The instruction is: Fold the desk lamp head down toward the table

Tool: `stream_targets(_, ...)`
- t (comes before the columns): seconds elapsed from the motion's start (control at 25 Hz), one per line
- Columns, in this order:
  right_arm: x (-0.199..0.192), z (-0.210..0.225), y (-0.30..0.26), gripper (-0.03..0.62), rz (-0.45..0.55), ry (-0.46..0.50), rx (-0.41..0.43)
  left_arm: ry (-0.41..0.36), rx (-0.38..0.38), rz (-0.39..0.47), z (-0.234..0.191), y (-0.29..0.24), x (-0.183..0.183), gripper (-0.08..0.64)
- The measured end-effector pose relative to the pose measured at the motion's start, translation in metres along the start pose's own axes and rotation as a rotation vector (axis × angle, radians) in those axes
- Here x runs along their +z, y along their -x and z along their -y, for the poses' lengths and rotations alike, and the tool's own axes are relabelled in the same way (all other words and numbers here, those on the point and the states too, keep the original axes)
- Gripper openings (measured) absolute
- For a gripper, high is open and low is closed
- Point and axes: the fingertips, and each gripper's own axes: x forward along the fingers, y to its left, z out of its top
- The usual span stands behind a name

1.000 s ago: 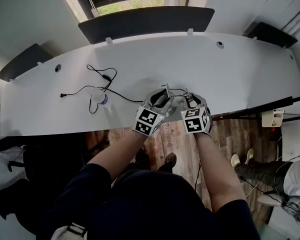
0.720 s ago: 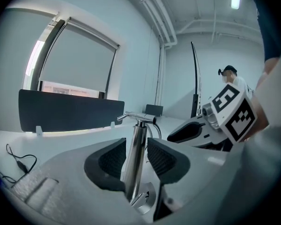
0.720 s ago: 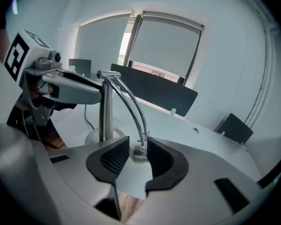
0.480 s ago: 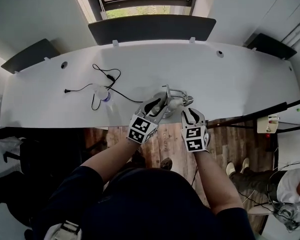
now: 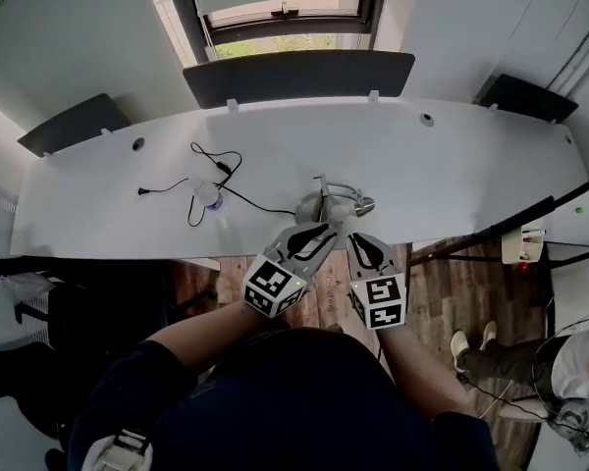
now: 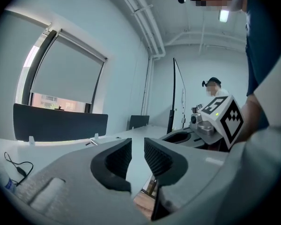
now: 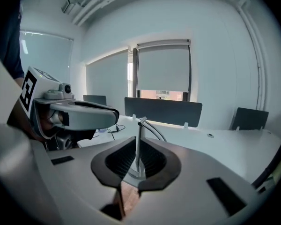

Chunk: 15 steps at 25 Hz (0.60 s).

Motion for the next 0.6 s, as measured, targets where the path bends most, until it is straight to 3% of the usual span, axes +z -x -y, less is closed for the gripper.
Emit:
stream_targets(0.28,0.020,-0.020,0.037,0.017,0.084,-0.035,0.077,0.003,-0.016,-0.008,0.028,0.020,0.003,0.009)
stream_targets(0.6,0.023,-0.021,0.070,0.009,0.166,-0.074,0.103,-0.018,-0.051,-0.013,0.060,0.022,0.001,0.006)
